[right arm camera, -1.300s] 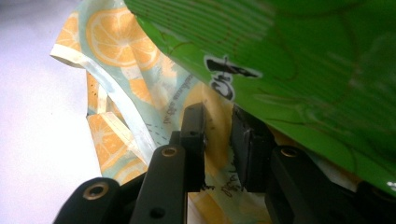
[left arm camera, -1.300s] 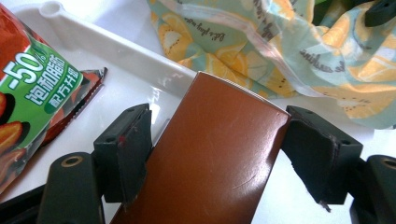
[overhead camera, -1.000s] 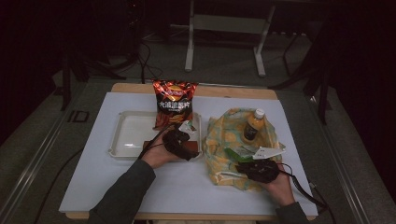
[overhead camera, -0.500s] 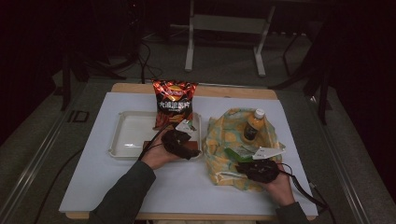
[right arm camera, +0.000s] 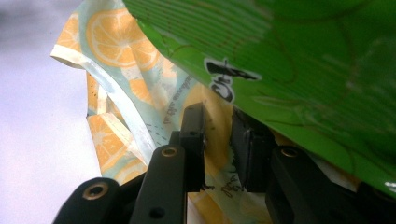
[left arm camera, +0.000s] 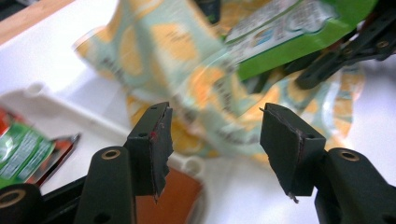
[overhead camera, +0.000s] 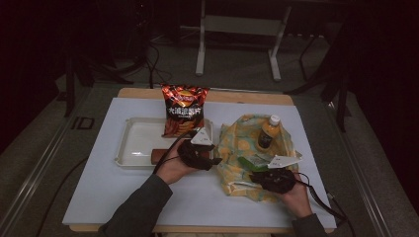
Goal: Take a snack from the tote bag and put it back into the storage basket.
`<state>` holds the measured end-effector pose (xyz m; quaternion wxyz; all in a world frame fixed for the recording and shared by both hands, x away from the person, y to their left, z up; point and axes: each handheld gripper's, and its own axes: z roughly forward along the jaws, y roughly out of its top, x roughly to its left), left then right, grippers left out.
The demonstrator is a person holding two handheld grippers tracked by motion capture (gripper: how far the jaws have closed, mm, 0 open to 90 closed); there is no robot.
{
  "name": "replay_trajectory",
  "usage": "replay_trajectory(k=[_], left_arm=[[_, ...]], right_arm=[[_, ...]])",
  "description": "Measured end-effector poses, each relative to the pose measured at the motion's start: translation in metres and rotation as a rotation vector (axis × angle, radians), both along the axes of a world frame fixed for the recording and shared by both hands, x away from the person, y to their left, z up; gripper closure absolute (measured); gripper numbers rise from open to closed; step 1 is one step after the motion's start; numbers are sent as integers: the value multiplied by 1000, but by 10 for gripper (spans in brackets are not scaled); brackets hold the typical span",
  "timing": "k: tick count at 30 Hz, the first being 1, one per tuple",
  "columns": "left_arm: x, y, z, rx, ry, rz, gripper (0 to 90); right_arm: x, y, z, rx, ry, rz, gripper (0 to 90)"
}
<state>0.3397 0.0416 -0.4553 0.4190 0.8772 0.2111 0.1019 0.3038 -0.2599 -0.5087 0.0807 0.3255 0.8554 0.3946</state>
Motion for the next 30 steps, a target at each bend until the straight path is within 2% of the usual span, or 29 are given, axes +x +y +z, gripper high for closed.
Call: replay_trajectory(k=[1,2,4,6,13,14,19,23,24,30], left_arm=[[0,0,0,0,0,0,429],[-4,-8,2,13,-18,-20,429],[-6,-12,3,8,-19,-30,429],[-10,-22,5,12,-33,-68,446],[-17,-40,8,-6,-39,-128,503],[-18,-43,8,-11,-37,-136,540],[-23,-59,7,-17,-46,-176,549],[-28,-72,8,-23,-66,-202,558],[-29,-80,8,-28,-71,-208,562],[-30,-93,4,-33,-85,-204,601]], right_arm=[[0,0,0,0,0,0,749],[0,0,0,0,0,-2,749],[0,0,0,0,0,-2,749],[0,0,0,2,0,-1,749],[0,1,0,5,-3,-4,750],[0,1,0,4,-3,-4,750],[0,1,0,5,-2,-5,751],[0,2,0,3,0,-6,753],[0,2,0,3,0,-7,753],[0,2,0,3,-2,-5,753]])
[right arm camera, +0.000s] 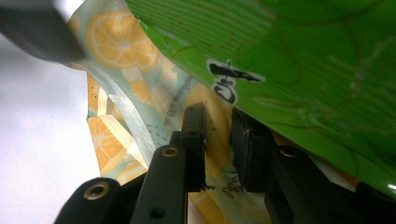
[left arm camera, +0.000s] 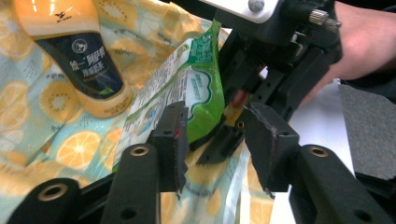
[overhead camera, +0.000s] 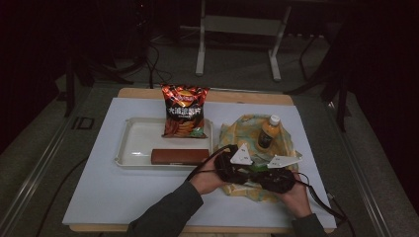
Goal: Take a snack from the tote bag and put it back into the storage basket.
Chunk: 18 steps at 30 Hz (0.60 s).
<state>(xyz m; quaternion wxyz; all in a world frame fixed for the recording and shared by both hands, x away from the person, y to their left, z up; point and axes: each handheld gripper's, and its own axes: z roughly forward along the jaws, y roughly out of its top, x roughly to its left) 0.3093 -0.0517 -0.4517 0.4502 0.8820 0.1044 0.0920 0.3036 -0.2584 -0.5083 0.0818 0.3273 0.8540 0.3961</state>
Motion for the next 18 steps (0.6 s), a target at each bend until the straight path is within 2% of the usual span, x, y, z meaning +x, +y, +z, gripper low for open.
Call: replay_trajectory(k=[3,4,5,8,11,15,18], left_arm=[[1,-5,0,0,-26,19,660],[1,-7,0,3,-30,24,712],[2,-8,1,4,-32,26,712],[2,-10,3,8,-42,27,800],[2,-10,4,17,-50,35,815],[7,-5,6,8,-46,64,824],[11,0,8,4,-51,88,824]], right_arm=[[0,0,0,0,-1,2,752],[0,0,0,-1,0,2,752],[0,0,0,-1,0,2,752],[0,-1,1,0,0,1,735],[1,-3,3,6,-3,-1,727],[0,-5,5,16,-10,-4,694],[1,-9,7,15,-19,-17,644]])
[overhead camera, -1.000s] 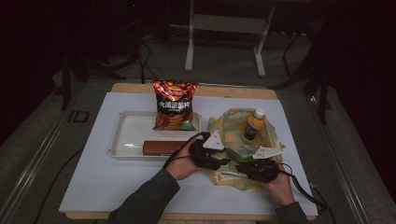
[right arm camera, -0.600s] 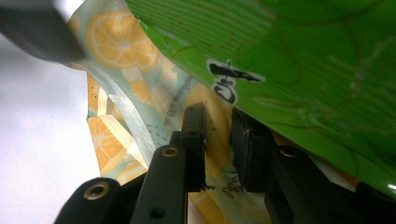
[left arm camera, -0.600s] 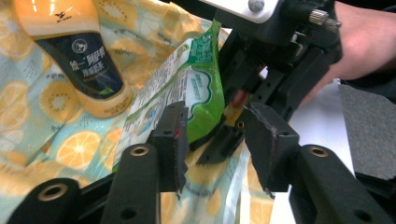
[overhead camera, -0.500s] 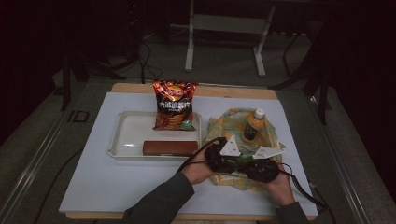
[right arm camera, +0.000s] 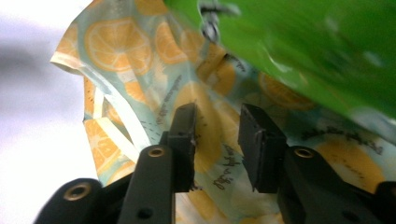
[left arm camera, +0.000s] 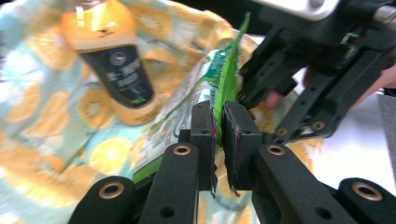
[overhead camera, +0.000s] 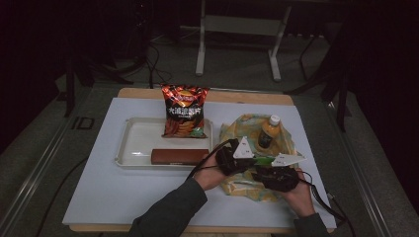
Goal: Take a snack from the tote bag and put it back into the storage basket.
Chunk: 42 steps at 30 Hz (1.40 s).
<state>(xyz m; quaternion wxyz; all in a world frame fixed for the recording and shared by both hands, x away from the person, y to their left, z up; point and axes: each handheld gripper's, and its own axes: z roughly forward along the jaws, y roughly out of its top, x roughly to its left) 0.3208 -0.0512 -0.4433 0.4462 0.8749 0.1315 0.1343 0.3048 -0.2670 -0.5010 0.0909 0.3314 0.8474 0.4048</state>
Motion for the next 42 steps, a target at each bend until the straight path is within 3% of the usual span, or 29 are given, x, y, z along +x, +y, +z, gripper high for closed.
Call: replay_trajectory(k=[6,10,26,33,36,42], left_arm=[[8,10,4,-24,10,48,824],[15,15,6,-24,11,75,824],[29,18,10,-45,14,142,822],[32,16,12,-36,13,145,817],[33,14,13,-31,10,143,811],[34,12,13,-34,13,149,789]], right_arm=[[1,-5,3,9,-9,-8,592],[1,-12,9,6,-44,-25,585],[0,-41,26,52,-105,-105,590],[1,-54,42,89,-144,-153,591],[2,-53,50,107,-162,-147,596],[9,-45,53,89,-179,-131,613]])
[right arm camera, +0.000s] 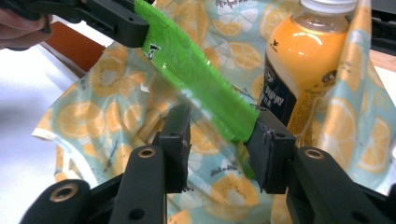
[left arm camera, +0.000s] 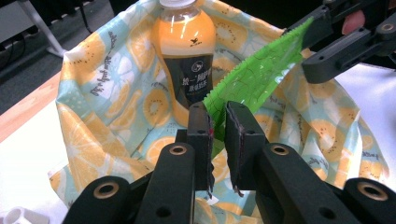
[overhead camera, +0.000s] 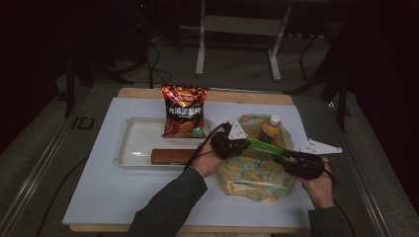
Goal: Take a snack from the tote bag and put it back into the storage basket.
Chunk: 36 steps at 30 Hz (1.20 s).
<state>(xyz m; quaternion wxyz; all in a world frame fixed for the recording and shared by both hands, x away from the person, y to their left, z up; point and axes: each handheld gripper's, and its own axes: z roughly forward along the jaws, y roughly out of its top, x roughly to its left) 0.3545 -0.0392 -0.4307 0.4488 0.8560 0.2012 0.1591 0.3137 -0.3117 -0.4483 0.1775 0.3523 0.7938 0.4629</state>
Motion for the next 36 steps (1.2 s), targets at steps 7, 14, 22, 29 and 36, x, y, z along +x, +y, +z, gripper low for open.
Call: replay_trajectory(k=[7,14,22,29,36], left_arm=[[3,4,-1,-12,6,23,724],[0,16,-1,-49,19,49,652],[-16,30,-7,-70,38,35,639],[-30,39,-24,-57,71,18,635],[-34,44,-35,-67,97,23,627]], right_arm=[[6,8,3,-35,-13,-2,697],[9,11,7,-43,-27,-11,797],[11,13,11,-48,-40,-13,869],[13,15,14,-54,-50,-7,882],[14,16,14,-51,-54,-2,885]])
